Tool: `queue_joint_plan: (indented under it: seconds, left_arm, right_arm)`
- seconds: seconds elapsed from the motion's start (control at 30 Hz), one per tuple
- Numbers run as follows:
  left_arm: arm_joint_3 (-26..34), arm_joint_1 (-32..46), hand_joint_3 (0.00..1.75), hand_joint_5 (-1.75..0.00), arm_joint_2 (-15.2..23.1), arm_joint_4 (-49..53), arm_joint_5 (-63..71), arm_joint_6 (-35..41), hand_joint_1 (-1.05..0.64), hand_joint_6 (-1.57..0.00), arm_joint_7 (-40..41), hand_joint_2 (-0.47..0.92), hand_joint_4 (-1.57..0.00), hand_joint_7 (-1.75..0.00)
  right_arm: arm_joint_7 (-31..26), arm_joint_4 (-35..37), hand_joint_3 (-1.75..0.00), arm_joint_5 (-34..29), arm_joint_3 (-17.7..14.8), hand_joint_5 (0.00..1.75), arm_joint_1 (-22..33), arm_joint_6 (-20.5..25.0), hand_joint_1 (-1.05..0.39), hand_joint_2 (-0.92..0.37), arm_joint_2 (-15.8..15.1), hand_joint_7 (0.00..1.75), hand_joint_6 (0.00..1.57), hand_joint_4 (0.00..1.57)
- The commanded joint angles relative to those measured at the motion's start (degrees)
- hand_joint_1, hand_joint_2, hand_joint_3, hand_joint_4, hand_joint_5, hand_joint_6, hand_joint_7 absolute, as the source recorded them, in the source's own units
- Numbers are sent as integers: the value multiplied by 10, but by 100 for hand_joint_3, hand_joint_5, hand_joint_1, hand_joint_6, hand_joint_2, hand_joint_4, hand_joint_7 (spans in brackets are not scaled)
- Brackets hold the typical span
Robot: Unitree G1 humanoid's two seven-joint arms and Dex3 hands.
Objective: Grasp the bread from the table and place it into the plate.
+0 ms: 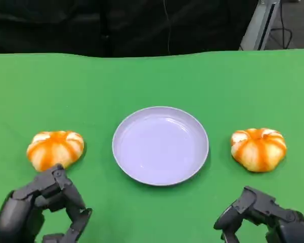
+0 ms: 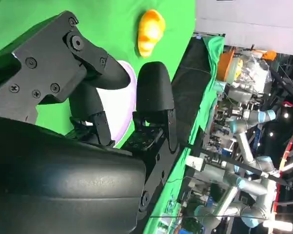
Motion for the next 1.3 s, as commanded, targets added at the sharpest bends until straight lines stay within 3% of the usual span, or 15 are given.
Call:
queue_joint_plan:
  seconds: [0.03, 0.1, 0.17, 0.23, 0.33, 0.53, 0.77, 1.0, 1.3]
  left_arm:
    - [2, -9, 57, -127, 19, -48, 42, 81, -3, -55, 27, 75, -56, -80]
    - [-2, -23, 51, -118, 33, -57, 97, 105, -4, -51, 40, 78, -53, -66]
    - [-5, -39, 24, -99, 45, -62, 149, 129, -14, -52, 52, 85, -46, -39]
    - [-13, -56, 8, -88, 58, -66, 192, 163, -24, -50, 55, 86, -36, -21]
    - [-35, -94, 1, -65, 78, -57, 285, 197, -38, -46, 73, 87, -30, -6]
    - [-78, -177, 0, -39, 132, 6, 432, 212, -49, -37, 99, 89, -18, 0]
    - [-144, -282, 0, -29, 176, 144, 565, 234, -56, -27, 138, 91, -6, 0]
    - [-206, -378, 0, -28, 163, 301, 601, 269, -57, -23, 143, 90, -2, 0]
    - [-272, -511, 0, -24, 101, 623, 582, 269, -50, -22, 206, 90, -3, -1]
  right_arm:
    - [-5, -6, -124, 1, 1, 160, 3, 3, -12, -39, 2, 134, 76, 70]
    - [-5, -7, -124, 0, 2, 160, 3, 5, -12, -38, 4, 134, 76, 70]
    - [-7, -7, -124, -2, 3, 160, 3, 6, -13, -38, 5, 134, 76, 70]
    - [-8, -7, -125, -2, 3, 159, 2, 6, -13, -38, 5, 134, 76, 70]
    - [-7, 0, -125, 1, 0, 159, -2, 1, -12, -38, 2, 134, 76, 70]
    - [-8, 1, -127, -1, 5, 160, -3, 3, -10, -37, 5, 133, 76, 71]
    - [-9, -2, -125, 0, 10, 160, -1, 3, -12, -38, 6, 133, 77, 70]
    - [-9, -10, -123, 0, 11, 160, 6, 8, -13, -39, 3, 133, 76, 69]
    - [-10, -13, -125, 2, 13, 160, 9, 6, -11, -38, 1, 133, 77, 70]
